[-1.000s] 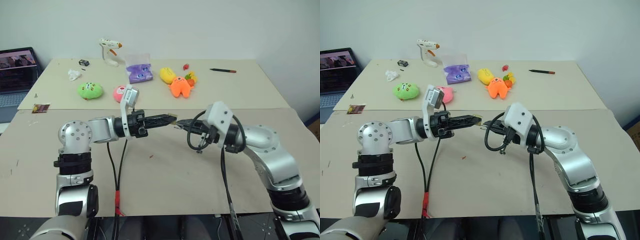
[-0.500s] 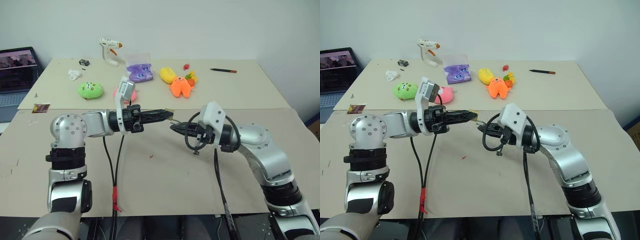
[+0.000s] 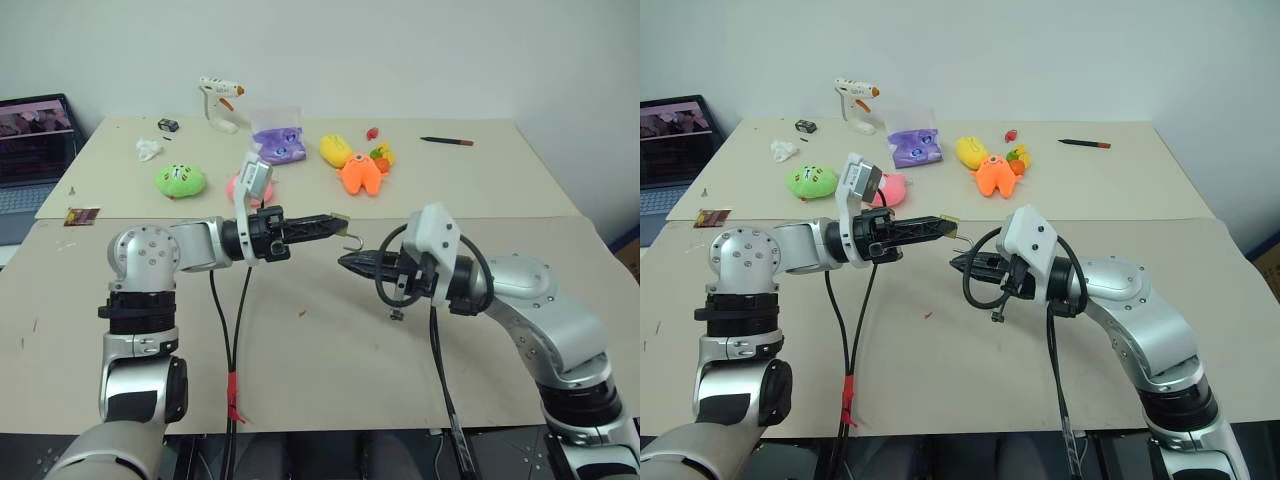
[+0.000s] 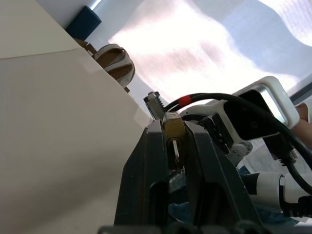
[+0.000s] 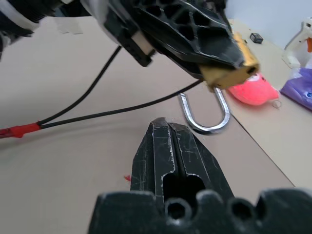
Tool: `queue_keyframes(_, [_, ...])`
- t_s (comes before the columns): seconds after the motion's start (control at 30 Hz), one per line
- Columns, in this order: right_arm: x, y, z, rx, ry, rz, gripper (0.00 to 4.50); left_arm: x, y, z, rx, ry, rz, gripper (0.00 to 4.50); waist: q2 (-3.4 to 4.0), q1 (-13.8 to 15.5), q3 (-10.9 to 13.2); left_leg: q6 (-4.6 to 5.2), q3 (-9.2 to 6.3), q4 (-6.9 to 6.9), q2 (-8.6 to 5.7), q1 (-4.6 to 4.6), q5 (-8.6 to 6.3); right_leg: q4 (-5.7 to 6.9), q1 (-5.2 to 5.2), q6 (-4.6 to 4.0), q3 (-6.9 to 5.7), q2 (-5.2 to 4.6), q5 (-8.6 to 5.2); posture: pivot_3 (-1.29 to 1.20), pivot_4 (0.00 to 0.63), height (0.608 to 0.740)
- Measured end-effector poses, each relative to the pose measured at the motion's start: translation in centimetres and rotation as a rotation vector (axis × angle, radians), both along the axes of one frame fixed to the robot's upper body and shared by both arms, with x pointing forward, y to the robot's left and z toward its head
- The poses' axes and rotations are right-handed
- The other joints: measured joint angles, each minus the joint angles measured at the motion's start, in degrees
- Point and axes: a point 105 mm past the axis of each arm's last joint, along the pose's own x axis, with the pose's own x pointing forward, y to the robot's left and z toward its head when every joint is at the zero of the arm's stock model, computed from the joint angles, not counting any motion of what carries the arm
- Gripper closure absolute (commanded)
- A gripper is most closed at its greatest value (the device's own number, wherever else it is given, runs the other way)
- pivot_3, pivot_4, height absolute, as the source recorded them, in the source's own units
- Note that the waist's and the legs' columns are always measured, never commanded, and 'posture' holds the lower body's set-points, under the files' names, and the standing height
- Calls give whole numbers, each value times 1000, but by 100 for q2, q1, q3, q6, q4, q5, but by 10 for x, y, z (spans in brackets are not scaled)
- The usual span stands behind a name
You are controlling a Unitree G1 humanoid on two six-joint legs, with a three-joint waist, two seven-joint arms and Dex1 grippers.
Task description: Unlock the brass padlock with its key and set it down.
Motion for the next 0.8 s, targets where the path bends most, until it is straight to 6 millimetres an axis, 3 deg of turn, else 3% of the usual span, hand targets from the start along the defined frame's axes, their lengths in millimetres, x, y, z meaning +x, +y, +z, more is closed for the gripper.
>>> queue_keyframes(0.23, [-9, -2, -6, -16, 52, 16, 4469, 1, -5, -1, 3, 6, 3, 4454, 0, -3, 0, 0, 0, 0, 0, 1, 0, 0, -1, 0, 1, 0, 0, 0, 150, 738])
queue_keyframes(0.4, [0, -19, -26, -54, 97, -65, 4469, 1, -3, -3, 10, 6, 11, 4454, -1, 2, 0, 1, 0, 0, -2, 0, 0, -3, 1, 0, 1, -1, 0, 0, 150, 738])
queue_keyframes(0.57, [14, -44, -38, -54, 127, -167, 3120, -1, 14, -23, 56, 46, 64, 4454, 0, -16, 0, 0, 1, -4, 2, 3, 0, -1, -4, 0, 4, 2, 0, 0, 150, 738])
queue_keyframes(0.8, [0, -37, -16, -23, 142, -58, 685, -10, 42, -48, 132, 119, 121, 4454, 0, -11, 0, 2, 0, -4, 3, 7, -1, -2, 1, 0, 3, -3, 0, 0, 150, 738])
